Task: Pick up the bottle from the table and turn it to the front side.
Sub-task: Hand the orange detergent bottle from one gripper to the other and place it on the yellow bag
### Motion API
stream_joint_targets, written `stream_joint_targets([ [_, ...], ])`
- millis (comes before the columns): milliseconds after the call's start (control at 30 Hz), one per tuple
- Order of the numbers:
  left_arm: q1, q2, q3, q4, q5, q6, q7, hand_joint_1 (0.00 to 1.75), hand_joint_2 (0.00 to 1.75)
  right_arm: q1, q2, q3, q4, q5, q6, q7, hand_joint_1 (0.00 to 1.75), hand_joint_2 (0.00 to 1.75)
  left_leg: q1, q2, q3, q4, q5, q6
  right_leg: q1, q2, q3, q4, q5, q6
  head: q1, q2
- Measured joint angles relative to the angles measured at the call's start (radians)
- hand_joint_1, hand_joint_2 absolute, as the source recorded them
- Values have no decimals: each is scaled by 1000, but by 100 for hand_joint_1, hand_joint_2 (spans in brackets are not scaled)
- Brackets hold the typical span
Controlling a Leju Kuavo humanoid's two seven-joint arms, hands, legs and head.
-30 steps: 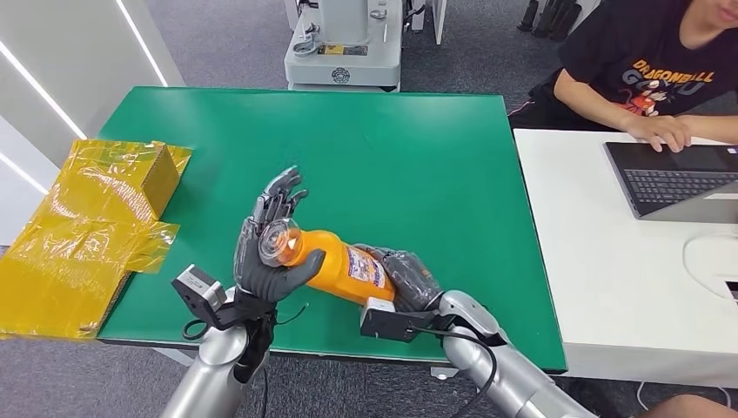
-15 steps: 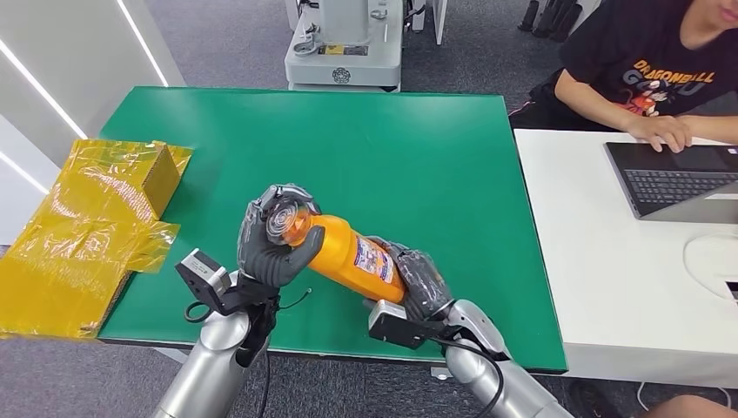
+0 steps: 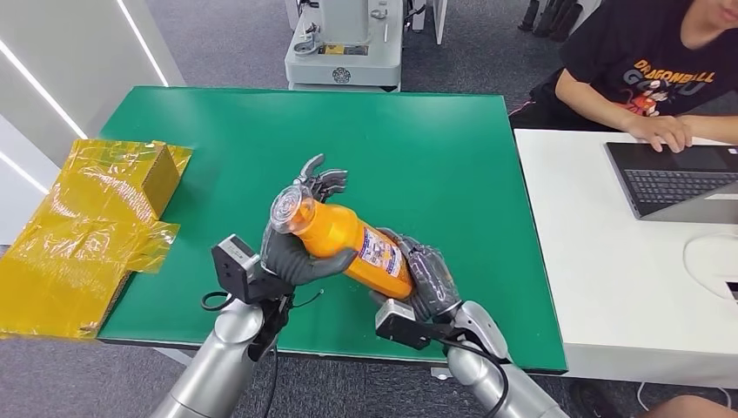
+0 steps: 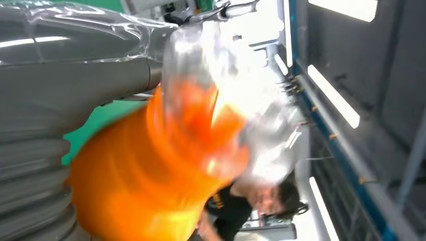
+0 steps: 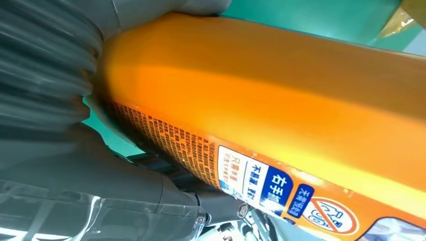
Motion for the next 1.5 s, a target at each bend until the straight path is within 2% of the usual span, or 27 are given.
stream_joint_targets([
  [400, -1, 1, -22, 42, 14, -11, 18, 0, 175, -11, 1, 1, -8, 0, 29, 7, 175, 175, 0, 0, 0, 0, 0, 0, 0, 0, 0, 0, 0, 0, 0, 0],
  [533, 0, 2, -22, 44, 39, 6, 16, 175, 175, -14, 1, 4, -8, 6, 62, 27, 175, 175, 0, 0, 0, 0, 0, 0, 0, 0, 0, 0, 0, 0, 0, 0],
  [633, 5, 1, -21, 44, 62, 22, 3, 175, 175, -19, 1, 5, -8, 10, 76, 38, 175, 175, 0, 0, 0, 0, 0, 0, 0, 0, 0, 0, 0, 0, 0, 0],
  [867, 43, 0, -12, 33, 136, 68, -85, 175, 175, -39, 1, 22, -6, 15, 117, 41, 175, 175, 0, 0, 0, 0, 0, 0, 0, 0, 0, 0, 0, 0, 0, 0],
  [1200, 57, 1, -4, 20, 160, 91, -94, 175, 175, -50, 11, 35, 3, -2, 150, 37, 175, 175, 0, 0, 0, 0, 0, 0, 0, 0, 0, 0, 0, 0, 0, 0],
  [1233, 57, 1, -3, 20, 161, 91, -94, 175, 175, -50, 12, 35, 4, -2, 150, 37, 166, 175, 0, 0, 0, 0, 0, 0, 0, 0, 0, 0, 0, 0, 0, 0],
  [1333, 57, 1, -3, 20, 163, 93, -93, 175, 175, -53, 16, 36, 8, -1, 148, 39, 38, 175, 0, 0, 0, 0, 0, 0, 0, 0, 0, 0, 0, 0, 0, 0],
  [1367, 57, 1, -3, 20, 164, 94, -93, 175, 175, -53, 17, 37, 9, 1, 142, 40, 3, 175, 0, 0, 0, 0, 0, 0, 0, 0, 0, 0, 0, 0, 0, 0],
  [1500, 57, 1, 0, 20, 166, 97, -91, 175, 175, -50, 25, 41, 15, -1, 80, 22, 0, 175, 0, 0, 0, 0, 0, 0, 0, 0, 0, 0, 0, 0, 0, 0],
])
